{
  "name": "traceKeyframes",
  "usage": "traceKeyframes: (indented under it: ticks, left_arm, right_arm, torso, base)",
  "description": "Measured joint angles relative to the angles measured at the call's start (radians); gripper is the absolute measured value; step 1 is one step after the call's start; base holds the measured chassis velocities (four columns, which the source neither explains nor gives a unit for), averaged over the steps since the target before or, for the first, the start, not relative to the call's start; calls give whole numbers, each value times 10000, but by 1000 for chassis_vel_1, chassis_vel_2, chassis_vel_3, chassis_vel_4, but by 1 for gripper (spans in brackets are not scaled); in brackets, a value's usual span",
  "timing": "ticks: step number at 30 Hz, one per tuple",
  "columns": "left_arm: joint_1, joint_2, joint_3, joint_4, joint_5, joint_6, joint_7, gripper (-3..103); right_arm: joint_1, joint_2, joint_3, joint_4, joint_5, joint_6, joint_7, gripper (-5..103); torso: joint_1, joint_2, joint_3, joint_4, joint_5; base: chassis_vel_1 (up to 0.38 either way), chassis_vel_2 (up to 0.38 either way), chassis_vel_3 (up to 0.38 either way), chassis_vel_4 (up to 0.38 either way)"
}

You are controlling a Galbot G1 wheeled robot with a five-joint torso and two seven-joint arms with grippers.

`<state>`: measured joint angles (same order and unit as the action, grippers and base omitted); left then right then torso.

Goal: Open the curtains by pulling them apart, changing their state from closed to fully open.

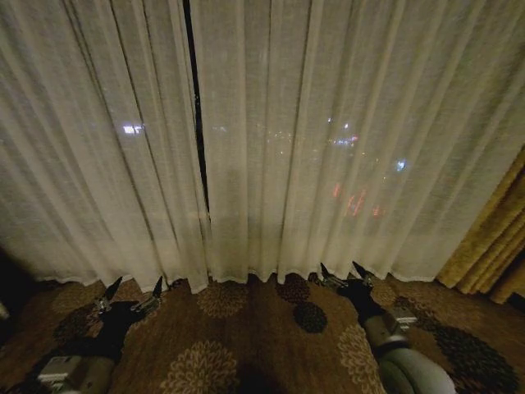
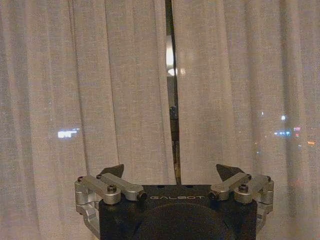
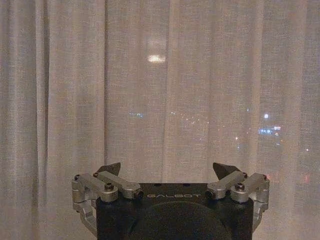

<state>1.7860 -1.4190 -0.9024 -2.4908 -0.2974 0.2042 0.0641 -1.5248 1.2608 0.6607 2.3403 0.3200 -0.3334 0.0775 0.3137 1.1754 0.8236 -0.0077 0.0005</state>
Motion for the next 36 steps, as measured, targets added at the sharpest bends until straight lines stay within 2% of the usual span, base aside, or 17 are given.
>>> traceKeyframes:
  ticks: [36]
  left_arm:
    - [243, -56, -37, -3, 71, -391, 313, 100]
  right_arm:
    - [-12, 70, 35, -119, -100, 74, -26, 100]
  torso:
    - [0, 1, 0, 0, 0]
  base:
    - [-1, 34, -1, -35]
